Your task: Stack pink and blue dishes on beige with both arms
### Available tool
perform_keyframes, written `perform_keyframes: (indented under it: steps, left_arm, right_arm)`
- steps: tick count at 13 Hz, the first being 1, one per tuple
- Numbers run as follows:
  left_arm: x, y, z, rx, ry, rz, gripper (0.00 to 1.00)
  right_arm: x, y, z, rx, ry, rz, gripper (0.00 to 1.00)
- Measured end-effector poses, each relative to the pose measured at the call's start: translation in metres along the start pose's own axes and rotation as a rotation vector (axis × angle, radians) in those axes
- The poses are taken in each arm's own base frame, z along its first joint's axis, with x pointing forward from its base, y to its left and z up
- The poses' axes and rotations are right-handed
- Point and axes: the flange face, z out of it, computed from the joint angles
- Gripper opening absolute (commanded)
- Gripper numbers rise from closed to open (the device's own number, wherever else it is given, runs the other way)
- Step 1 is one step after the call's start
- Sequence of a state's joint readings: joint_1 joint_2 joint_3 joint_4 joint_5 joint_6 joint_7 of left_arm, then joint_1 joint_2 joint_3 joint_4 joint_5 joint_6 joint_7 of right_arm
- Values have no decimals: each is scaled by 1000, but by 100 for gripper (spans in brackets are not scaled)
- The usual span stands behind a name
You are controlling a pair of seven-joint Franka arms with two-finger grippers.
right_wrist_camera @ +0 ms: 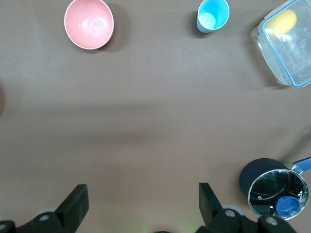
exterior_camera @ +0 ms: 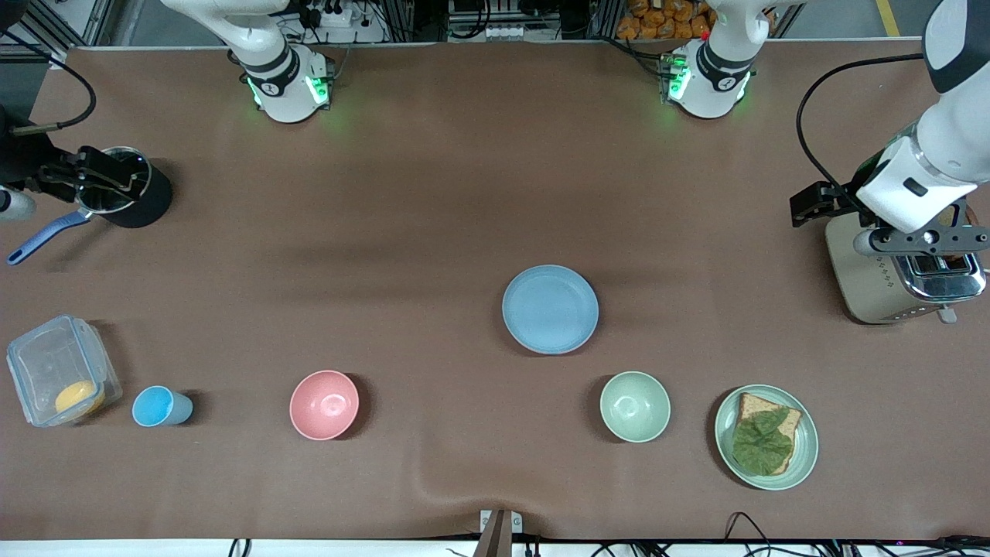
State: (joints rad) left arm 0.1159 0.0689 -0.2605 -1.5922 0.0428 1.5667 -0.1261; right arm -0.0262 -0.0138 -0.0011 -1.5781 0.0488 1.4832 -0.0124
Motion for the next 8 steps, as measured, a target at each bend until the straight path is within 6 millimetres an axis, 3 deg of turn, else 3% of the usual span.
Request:
perform_keyframes:
  steps: [8]
  left_arm:
    - [0, 0, -8, -2, 19, 0, 100]
  right_arm:
    - [0, -2, 0, 0, 0, -4, 100]
